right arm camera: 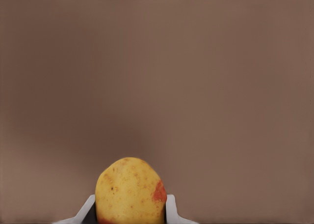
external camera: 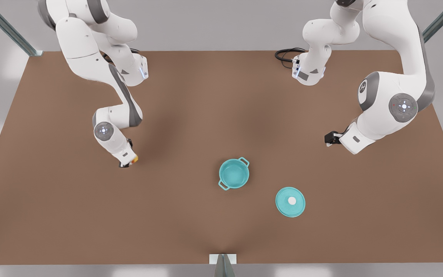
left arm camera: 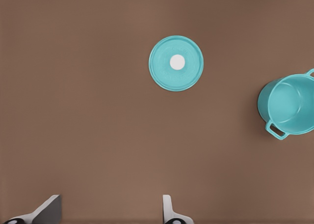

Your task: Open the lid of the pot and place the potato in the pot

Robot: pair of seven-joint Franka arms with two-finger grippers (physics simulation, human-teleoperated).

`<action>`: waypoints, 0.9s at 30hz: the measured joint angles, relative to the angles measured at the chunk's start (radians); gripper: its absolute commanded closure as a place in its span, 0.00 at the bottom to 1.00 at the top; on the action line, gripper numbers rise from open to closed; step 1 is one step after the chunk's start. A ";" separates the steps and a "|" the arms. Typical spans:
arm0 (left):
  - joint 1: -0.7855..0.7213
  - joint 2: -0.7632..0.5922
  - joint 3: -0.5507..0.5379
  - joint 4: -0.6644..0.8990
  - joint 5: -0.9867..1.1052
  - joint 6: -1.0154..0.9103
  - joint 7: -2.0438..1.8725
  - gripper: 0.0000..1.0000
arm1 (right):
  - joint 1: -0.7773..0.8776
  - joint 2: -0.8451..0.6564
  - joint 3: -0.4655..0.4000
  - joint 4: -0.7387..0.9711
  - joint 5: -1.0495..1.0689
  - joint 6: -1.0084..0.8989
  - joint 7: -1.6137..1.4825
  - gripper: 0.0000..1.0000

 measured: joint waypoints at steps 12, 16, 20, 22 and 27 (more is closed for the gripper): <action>0.000 -0.001 0.000 -0.001 0.001 0.000 -0.007 0.00 | 0.036 -0.065 0.198 0.162 0.109 -0.189 0.034 0.50; 0.000 -0.001 0.000 -0.001 0.001 -0.001 -0.008 0.00 | 0.109 -0.007 0.204 0.303 0.155 -0.238 0.074 0.50; 0.000 -0.001 0.000 -0.001 0.001 -0.001 -0.010 0.00 | 0.174 0.105 0.204 0.484 0.182 -0.266 0.135 0.50; 0.000 -0.001 0.000 -0.002 0.001 -0.002 -0.010 0.00 | 0.192 0.163 0.204 0.587 0.200 -0.274 0.168 0.50; 0.000 -0.001 0.000 -0.002 0.001 -0.003 -0.011 0.00 | 0.238 0.310 0.209 0.816 0.217 -0.286 0.257 0.50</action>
